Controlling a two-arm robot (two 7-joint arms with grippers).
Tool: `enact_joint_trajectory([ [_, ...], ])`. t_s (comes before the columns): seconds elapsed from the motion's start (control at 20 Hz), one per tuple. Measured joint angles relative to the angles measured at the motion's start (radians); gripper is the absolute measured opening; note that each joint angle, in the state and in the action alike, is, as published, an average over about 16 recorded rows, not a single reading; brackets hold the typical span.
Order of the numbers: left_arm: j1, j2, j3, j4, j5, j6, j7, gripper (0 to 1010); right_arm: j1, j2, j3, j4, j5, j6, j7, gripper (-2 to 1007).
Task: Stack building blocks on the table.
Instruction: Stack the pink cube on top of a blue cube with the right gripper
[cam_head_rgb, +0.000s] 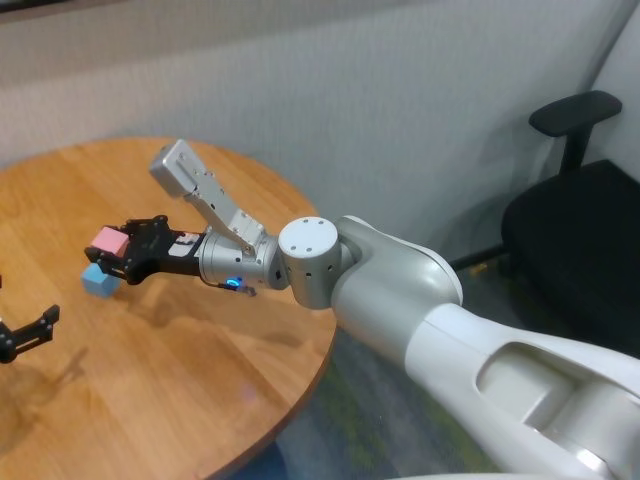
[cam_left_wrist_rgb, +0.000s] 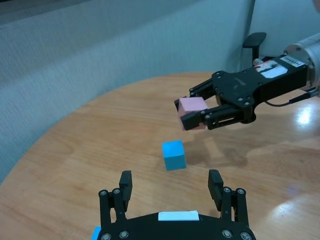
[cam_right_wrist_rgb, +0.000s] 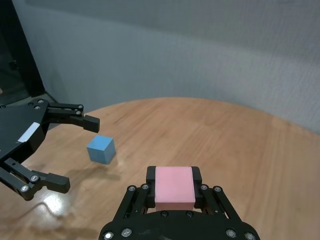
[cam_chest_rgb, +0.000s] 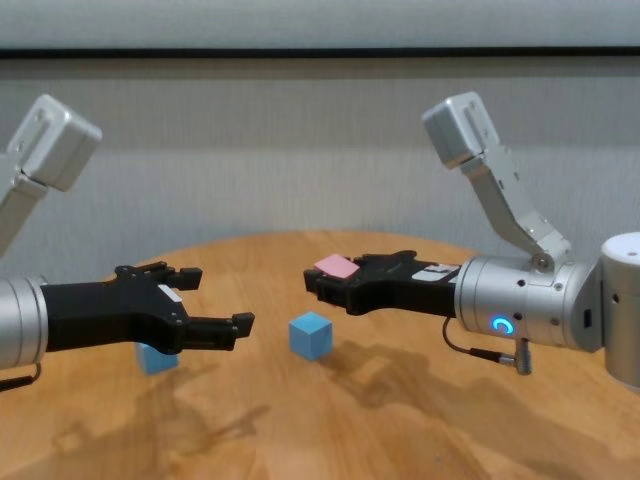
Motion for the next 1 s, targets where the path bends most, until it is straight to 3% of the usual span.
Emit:
enact_joint_trajectory([
  [0.5,0.0,0.0,0.0,0.0,0.0,0.0,0.0,1000,0.092,-0.067,0.001,0.208,-0.023,-0.086,0.038,373],
  [1.0,0.0,0.0,0.0,0.0,0.0,0.0,0.0,1000,0.162,-0.114,0.012,0.37,-0.048,-0.162,0.053,373],
])
